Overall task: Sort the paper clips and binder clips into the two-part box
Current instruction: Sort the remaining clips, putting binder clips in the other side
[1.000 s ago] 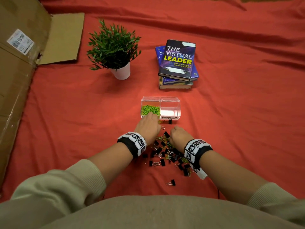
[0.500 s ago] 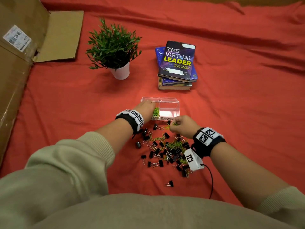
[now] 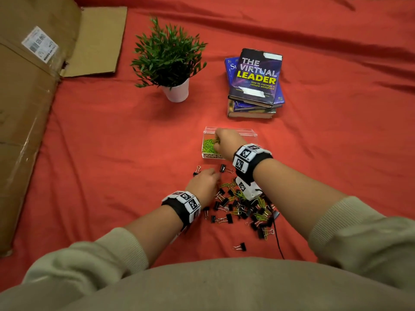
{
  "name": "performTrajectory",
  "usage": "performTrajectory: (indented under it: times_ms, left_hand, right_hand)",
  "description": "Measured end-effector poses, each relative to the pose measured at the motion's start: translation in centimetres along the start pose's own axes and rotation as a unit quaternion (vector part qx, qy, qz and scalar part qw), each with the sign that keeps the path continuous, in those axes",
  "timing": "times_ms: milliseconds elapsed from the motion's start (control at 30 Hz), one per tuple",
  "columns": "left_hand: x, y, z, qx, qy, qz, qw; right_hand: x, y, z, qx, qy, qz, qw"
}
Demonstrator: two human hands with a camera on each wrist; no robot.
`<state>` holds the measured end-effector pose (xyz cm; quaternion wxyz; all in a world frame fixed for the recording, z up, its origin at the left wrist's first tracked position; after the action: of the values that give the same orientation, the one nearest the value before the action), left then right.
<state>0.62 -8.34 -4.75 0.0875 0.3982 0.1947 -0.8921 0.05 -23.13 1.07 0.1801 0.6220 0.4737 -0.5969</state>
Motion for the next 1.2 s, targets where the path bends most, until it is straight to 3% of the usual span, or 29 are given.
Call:
performTrajectory:
  times_ms: [100, 267, 467, 667, 767, 933, 1200]
  left_hand:
    - [0.0, -0.1, -0.5, 0.019, 0.037, -0.025, 0.999]
    - [-0.6, 0.1, -0.6, 0.01, 0.034, -0.034, 0.999]
    - [-1.5, -0.3, -1.6, -0.004, -0.02, -0.026, 0.999]
    - [-2.0, -0.6, -1.1, 0.017, 0.021, -0.028, 0.999]
    - [-1.5, -0.3, 0.0, 0.055, 0.076, -0.043, 0.995]
    - [-1.0, -0.2, 0.4, 0.053, 0.165, -0.066, 0.983]
    - [-0.8, -0.7, 0.6, 0.057, 0.246, -0.094, 0.963]
  right_hand:
    - [0.5, 0.0, -0.2, -0.028, -0.018, -0.018, 0.999]
    - [1.2, -3.6, 1.3, -0.045, 0.008, 0.063, 0.997]
    - [6.8, -8.7, 5.4, 0.001, -0.025, -0.053, 0.998]
    - [6.9, -9.9, 7.8, 0.087, -0.012, 0.047, 0.995]
    - [6.7, -9.7, 6.4, 0.067, -0.019, 0.036, 0.997]
    - [7.2, -9.3, 3.0, 0.06, -0.113, -0.021, 0.992]
    - [9.0, -8.5, 0.2, 0.0, -0.158, -0.02, 0.987]
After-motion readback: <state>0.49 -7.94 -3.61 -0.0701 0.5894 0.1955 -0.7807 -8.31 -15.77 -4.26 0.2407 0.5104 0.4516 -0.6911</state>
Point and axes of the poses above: each hand's wrist, its own y-axis towards the middle knuckle, its own x-axis out of the palm, z = x × y, the point moved 2 cm from there along y, towards the middle knuckle, and after that the axes turned 15 degrees about -y, right-handed, at the moved point
